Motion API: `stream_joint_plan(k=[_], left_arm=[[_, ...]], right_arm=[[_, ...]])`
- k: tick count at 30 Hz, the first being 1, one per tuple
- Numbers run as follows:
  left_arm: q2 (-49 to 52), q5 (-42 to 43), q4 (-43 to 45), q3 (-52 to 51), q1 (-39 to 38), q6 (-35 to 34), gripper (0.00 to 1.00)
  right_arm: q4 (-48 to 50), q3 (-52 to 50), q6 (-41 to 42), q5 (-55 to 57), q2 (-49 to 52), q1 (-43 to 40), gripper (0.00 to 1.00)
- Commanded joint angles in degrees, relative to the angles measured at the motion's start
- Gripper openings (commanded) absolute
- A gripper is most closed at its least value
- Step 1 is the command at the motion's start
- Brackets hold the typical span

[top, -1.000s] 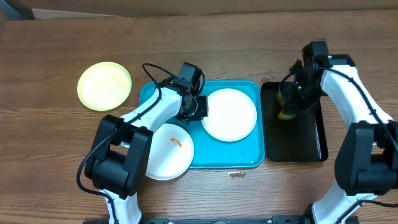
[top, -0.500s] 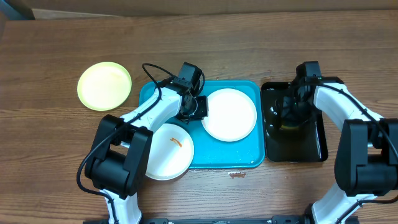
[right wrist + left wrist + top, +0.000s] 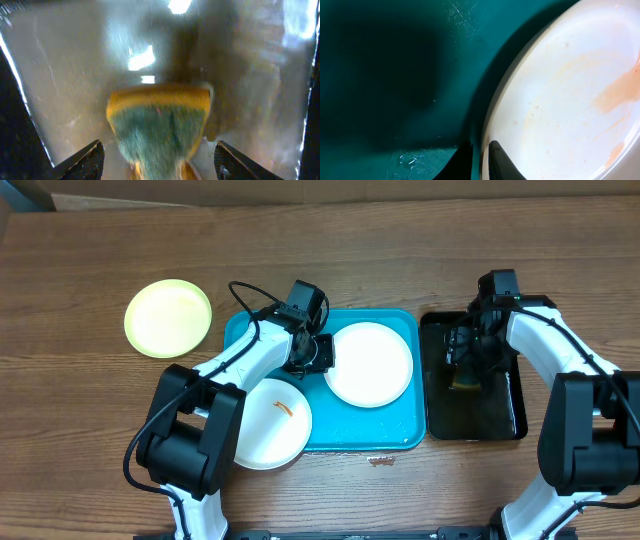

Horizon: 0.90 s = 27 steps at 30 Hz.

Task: Clean dirty plates on tray and stack at the side
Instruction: 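Return the sponge to the black tray, release it, and raise the right gripper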

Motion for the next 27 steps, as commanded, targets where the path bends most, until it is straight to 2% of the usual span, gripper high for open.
stream_joint_plan(k=[1,2,3,4,5,6,8,9,12,14,20,24,25,27], left_arm=[[0.5,-0.8,0.0,0.2,0.3,-0.6,0.15],[0.5,-0.8,0.0,0.2,0.3,-0.5,0.15],[0.5,-0.8,0.0,0.2,0.3,-0.6,0.15],[0.5,-0.8,0.0,0.2,0.3,-0.6,0.15],[0.5,-0.8,0.0,0.2,0.3,-0.5,0.15],[0.5,-0.8,0.0,0.2,0.3,-0.5,0.15],[0.5,-0.8,0.0,0.2,0.3,-0.5,0.21],[0.5,-0.8,0.0,0.2,0.3,-0.5,0.25],[0.5,-0.8,0.0,0.2,0.2,-0.5,0.29],[0.5,-0.8,0.0,0.2,0.2,-0.5,0.31],[0.5,-0.8,0.0,0.2,0.2,-0.5,0.33],[0.5,-0.8,0.0,0.2,0.2,-0.3,0.33],[0.5,-0.8,0.0,0.2,0.2,-0.3,0.33],[0.5,-0.8,0.0,0.2,0.2,-0.3,0.33]], right_arm=[[3.0,-2.9,0.1,0.3,-1.3,0.2,0.71],[4.6,-4.2,0.1,0.3,-1.3,0.2,0.70],[5.9,-5.2,0.1,0.3,-1.3,0.2,0.59],[6.9,-5.9,0.1,0.3,-1.3,0.2,0.41],[7.8,-6.7,0.1,0.3,-1.3,0.2,0.30],[8.4,-7.0,0.0,0.2,-1.3,0.2,0.30],[9.2,-6.8,0.1,-0.9,-1.3,0.2,0.64],[9.1,-6.3,0.0,-2.3,-1.3,0.2,0.70],[6.6,-3.8,0.0,-5.7,-1.3,0.2,0.77],[1.7,-1.3,0.0,-5.9,-1.3,0.2,0.83],[-6.1,-1.2,0.1,-4.6,-1.3,0.2,0.85],[-6.2,-1.2,0.1,-4.6,-1.3,0.2,0.86],[-6.2,-1.2,0.1,-4.6,-1.3,0.2,0.84],[-6.2,-1.2,0.0,-4.6,-1.3,0.2,0.64]])
